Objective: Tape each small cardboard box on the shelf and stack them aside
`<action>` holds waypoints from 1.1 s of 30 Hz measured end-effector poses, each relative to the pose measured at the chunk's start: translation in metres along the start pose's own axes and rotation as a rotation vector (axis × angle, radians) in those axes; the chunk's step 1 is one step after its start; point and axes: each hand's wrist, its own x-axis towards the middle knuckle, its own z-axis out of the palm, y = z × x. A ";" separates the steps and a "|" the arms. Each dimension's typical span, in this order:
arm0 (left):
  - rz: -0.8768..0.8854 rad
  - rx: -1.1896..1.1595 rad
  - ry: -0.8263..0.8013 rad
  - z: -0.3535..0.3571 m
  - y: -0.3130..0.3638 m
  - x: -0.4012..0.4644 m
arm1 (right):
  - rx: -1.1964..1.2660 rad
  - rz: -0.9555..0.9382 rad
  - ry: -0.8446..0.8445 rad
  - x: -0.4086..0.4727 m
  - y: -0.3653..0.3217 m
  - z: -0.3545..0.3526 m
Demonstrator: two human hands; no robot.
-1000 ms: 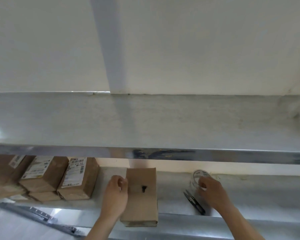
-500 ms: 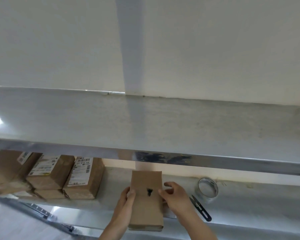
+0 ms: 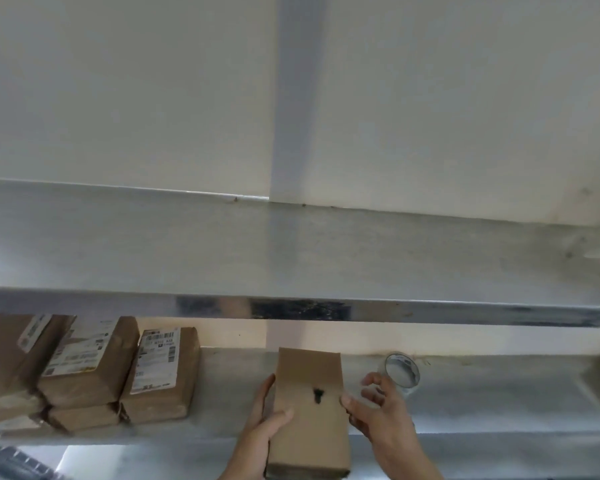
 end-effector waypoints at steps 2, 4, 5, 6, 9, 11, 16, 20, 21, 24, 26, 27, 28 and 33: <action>0.038 0.068 -0.063 0.007 -0.005 -0.003 | 0.046 -0.049 0.076 -0.013 0.007 -0.012; 0.053 0.100 -0.117 0.016 -0.011 -0.005 | 0.062 -0.085 0.150 -0.026 0.014 -0.026; 0.051 0.118 -0.144 0.025 -0.015 -0.007 | 0.056 -0.102 0.196 -0.035 0.017 -0.038; 0.060 0.130 -0.155 0.031 -0.019 -0.009 | 0.035 -0.119 0.219 -0.040 0.019 -0.045; 0.088 0.183 -0.240 0.060 -0.031 -0.022 | -0.062 -0.156 0.306 -0.057 0.024 -0.079; 0.113 0.236 -0.288 0.084 -0.043 -0.030 | -0.092 -0.121 0.358 -0.068 0.026 -0.109; 0.118 0.338 -0.354 0.162 -0.083 -0.052 | -0.167 0.000 0.458 -0.090 0.039 -0.199; 0.131 0.440 -0.412 0.247 -0.133 -0.077 | -0.126 0.122 0.444 -0.107 0.061 -0.300; 0.138 0.458 -0.420 0.270 -0.145 -0.084 | -0.085 0.130 0.455 -0.110 0.067 -0.327; 0.093 0.480 -0.430 0.330 -0.180 -0.102 | -0.051 0.138 0.491 -0.121 0.076 -0.401; 0.062 0.506 -0.460 0.368 -0.197 -0.114 | -0.008 0.121 0.507 -0.127 0.073 -0.443; 0.068 0.510 -0.473 0.387 -0.203 -0.118 | 0.029 0.122 0.513 -0.128 0.070 -0.460; 0.080 0.502 -0.480 0.405 -0.209 -0.121 | 0.100 0.124 0.516 -0.129 0.067 -0.474; 0.142 0.485 -0.529 0.481 -0.228 -0.118 | 0.198 0.039 0.585 -0.116 0.036 -0.527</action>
